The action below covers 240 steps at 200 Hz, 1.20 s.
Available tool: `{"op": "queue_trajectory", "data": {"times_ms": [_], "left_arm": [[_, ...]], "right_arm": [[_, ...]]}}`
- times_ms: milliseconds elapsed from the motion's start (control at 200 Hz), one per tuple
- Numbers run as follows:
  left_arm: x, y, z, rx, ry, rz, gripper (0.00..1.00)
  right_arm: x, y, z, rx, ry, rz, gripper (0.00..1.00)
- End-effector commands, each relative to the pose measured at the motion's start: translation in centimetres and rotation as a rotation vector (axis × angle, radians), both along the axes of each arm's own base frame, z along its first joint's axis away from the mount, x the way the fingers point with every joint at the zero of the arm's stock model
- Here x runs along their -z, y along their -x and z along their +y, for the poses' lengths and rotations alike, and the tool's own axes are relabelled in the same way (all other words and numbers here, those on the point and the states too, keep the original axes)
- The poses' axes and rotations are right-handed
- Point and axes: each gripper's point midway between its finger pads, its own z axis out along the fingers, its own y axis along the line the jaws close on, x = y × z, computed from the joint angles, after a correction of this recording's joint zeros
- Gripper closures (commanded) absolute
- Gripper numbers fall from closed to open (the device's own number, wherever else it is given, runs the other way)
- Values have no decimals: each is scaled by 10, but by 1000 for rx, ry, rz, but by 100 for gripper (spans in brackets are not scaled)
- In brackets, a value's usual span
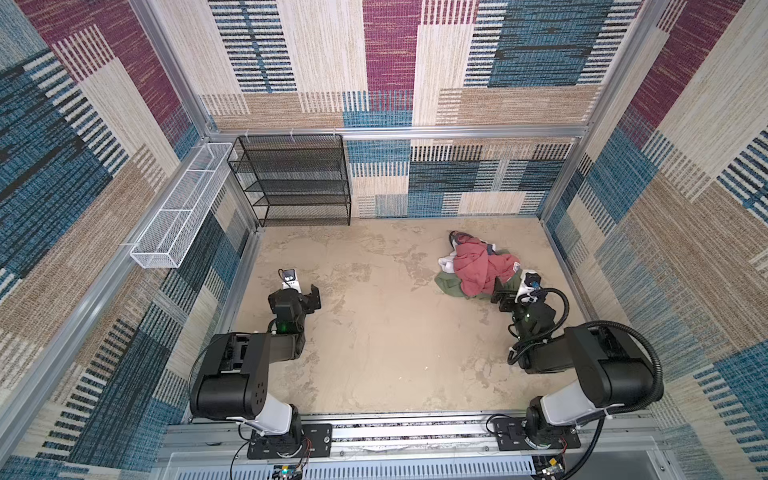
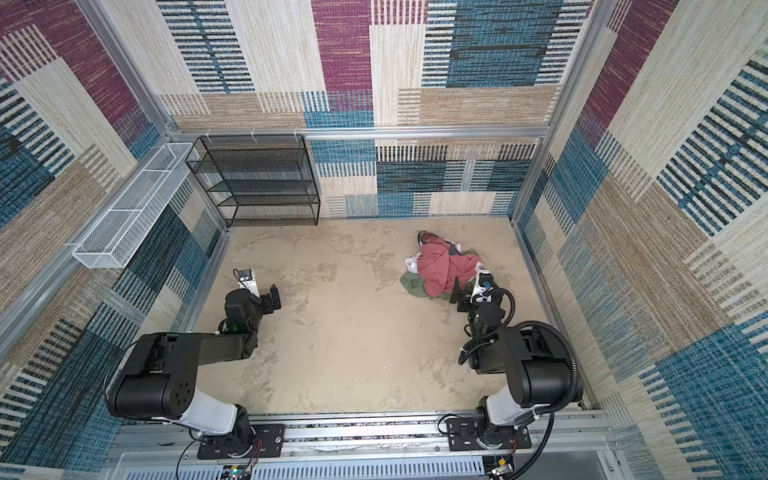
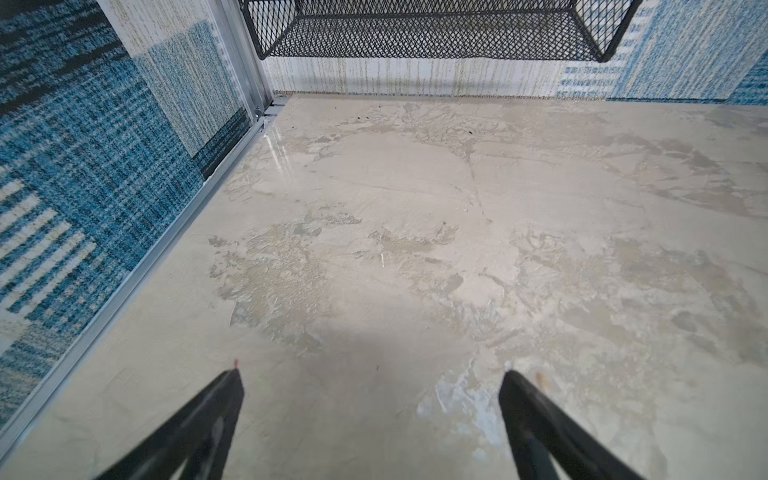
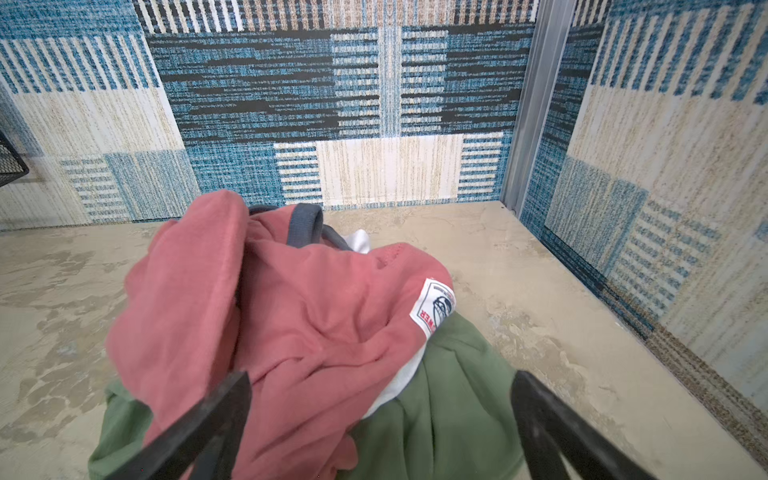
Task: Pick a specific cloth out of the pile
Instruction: 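Move the right gripper down to the clothes pile while the left arm advances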
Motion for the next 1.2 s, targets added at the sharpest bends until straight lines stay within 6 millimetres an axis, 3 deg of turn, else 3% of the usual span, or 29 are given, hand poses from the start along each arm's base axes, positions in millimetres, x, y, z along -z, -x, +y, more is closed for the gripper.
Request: {"op": "queue_trajectory", "data": {"times_ms": [0, 721, 886, 941, 1042, 1122, 1197], "left_arm": [[-4, -1, 2, -17, 6, -22, 1], [-4, -1, 2, -15, 6, -20, 0], [-9, 0, -1, -8, 2, -2, 25], [-20, -2, -4, -5, -33, -18, 35], [-42, 6, -13, -24, -89, 25, 38], [-62, 13, -28, 17, 7, 14, 39], [-76, 18, -47, 69, 87, -11, 40]], "right_arm": [[-8, 0, 2, -8, 1, -33, 0], [-8, -1, 1, -7, 1, -31, 0], [-11, 0, 2, -9, 6, -41, 1], [-16, -5, 4, -20, 10, -19, 5], [-26, -14, 4, -16, 5, 28, 13], [-38, -19, 5, 16, -49, 64, 16], [-56, -19, 20, 7, -80, 66, 20]]}}
